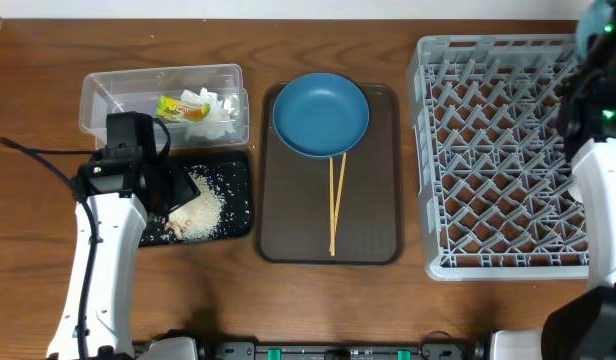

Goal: Sort waste into correct bins and load items into the dishwasher rack
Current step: 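Carry the light-blue bowl into the dish rack and release it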

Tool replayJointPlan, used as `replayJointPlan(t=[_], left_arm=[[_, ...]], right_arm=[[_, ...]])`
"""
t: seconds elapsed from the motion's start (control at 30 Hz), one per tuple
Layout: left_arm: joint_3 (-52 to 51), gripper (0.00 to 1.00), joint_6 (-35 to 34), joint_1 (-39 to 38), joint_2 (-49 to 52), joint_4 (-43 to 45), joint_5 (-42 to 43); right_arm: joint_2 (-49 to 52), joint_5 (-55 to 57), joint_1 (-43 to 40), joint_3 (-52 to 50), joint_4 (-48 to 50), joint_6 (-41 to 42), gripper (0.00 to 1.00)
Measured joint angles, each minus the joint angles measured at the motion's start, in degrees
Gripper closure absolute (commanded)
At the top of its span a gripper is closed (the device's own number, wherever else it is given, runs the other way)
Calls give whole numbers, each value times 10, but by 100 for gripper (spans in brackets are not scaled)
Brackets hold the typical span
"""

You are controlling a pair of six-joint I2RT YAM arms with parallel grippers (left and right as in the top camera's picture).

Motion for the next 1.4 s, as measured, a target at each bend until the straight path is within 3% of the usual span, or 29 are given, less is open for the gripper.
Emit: replayJointPlan(t=[0.63, 1.1, 1.2, 1.4], left_arm=[[0, 31, 0, 0, 0, -2, 0], [0, 31, 0, 0, 0, -3, 0], [0, 31, 0, 0, 0, -3, 0], [0, 31, 0, 0, 0, -3, 0]], right_arm=[[218, 98, -118, 0, 235, -202, 99], [283, 115, -129, 3, 238, -237, 98], [283, 122, -125, 7, 223, -226, 92], [283, 139, -94, 9, 166, -190, 64]])
